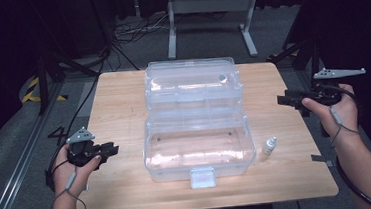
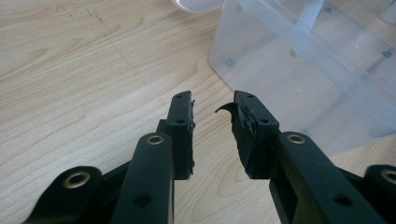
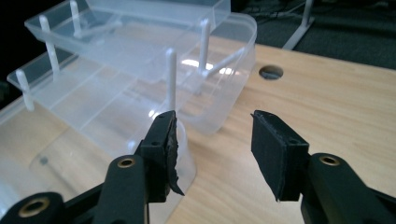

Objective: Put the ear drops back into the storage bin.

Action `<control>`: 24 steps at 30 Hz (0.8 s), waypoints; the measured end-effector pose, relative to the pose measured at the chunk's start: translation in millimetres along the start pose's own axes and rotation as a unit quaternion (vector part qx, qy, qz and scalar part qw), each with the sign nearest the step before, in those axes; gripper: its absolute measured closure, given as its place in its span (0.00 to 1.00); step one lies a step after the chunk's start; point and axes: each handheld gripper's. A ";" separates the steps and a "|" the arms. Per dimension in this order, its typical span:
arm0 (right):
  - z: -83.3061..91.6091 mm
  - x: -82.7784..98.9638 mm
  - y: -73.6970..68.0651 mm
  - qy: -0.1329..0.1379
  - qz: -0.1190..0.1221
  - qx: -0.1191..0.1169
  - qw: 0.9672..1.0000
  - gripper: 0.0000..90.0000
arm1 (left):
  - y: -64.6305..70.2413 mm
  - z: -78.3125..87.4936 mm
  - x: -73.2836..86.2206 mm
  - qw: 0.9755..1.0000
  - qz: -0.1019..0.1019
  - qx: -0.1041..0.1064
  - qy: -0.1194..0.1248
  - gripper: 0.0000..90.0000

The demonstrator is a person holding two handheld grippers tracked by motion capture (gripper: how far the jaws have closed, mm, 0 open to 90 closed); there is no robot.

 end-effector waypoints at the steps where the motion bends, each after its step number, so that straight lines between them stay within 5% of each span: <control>1: 0.6 1.8 -0.5 -0.008 0.002 0.002 1.000 0.56 | 0.1 -0.1 0.0 1.000 0.000 0.000 0.000 0.77; 8: -1.1 7.6 -1.5 -0.056 0.013 -0.003 0.998 0.55 | 0.6 -0.4 -0.4 1.000 0.000 0.000 0.000 0.77; 24: -22.1 22.1 -3.0 -0.164 0.034 -0.010 0.986 0.54 | -0.6 -0.5 0.6 1.000 0.002 -0.001 -0.001 0.77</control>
Point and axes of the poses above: each handheld gripper's, and its own axes: z roughly backward along the jaws, x roughly out of its underside, y roughly to its right, and after that the axes turned 3 degrees about -x, right-handed
